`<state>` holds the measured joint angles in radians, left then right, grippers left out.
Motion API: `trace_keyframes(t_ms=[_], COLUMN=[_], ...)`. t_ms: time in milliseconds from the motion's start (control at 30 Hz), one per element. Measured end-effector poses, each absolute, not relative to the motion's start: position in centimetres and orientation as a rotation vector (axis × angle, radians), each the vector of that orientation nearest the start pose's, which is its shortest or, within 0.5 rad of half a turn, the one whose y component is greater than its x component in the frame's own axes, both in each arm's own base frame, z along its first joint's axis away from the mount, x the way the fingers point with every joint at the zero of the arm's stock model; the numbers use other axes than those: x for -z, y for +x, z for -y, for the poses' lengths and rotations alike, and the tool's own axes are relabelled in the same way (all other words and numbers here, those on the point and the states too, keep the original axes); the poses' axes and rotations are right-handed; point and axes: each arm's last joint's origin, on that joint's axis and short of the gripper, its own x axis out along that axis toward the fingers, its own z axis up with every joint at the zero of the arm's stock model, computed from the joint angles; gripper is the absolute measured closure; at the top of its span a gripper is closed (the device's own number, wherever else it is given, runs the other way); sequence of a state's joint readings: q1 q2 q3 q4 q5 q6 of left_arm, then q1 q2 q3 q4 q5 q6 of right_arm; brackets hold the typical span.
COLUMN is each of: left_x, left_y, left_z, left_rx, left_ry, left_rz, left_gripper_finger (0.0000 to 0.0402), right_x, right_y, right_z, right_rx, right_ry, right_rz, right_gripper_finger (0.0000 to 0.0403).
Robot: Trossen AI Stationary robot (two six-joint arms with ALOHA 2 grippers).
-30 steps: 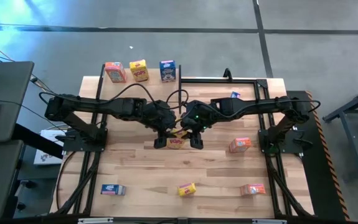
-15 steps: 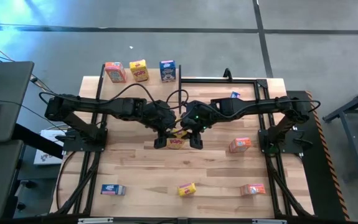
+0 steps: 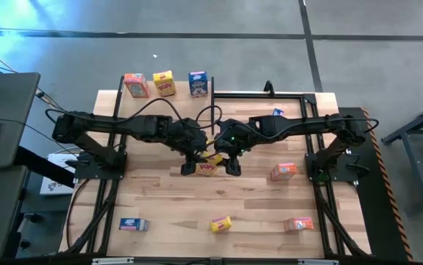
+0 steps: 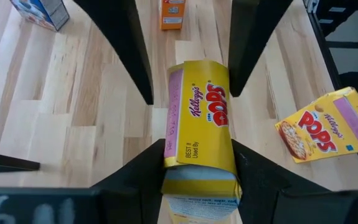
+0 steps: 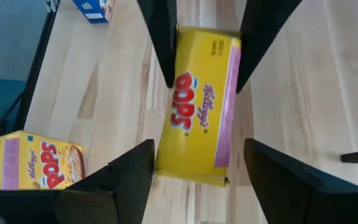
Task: Stack cereal on shelf
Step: Put the top yellow cereal box on the shelf aligned with the other yellow cereal box
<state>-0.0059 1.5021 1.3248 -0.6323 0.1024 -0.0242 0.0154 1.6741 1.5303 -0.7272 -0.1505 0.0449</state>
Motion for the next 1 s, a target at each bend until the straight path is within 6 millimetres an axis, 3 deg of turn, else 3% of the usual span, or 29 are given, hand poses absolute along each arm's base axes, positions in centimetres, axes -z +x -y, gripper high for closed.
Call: trace_keyframes(t_ms=[200, 367, 700, 1000], left_x=[-32.1, -33.2, -35.6, -38.2], left_y=[31.4, 30.3, 27.7, 24.6], left_z=[0.3, -0.6, -2.1, -3.0], left_rx=[0.09, 0.049, 0.005, -0.044], left_ry=[-0.046, -0.041, -0.019, 0.021], left_rz=[-0.785, -0.766, -0.693, -0.601], left_gripper_finger=[0.0257, 0.0257, 0.0257, 0.0257], right_x=[-32.0, -33.8, -38.4, -39.2], right_y=[35.7, 34.4, 29.9, 24.6], right_z=[-0.9, -0.7, -0.6, -0.6], right_rx=[-0.131, -0.081, -0.099, -0.104], right_ry=[0.098, 0.051, -0.007, -0.028], right_rz=[-0.87, -0.824, -0.689, -0.565], right_gripper_finger=[0.0162, 0.0162, 0.0162, 0.0162])
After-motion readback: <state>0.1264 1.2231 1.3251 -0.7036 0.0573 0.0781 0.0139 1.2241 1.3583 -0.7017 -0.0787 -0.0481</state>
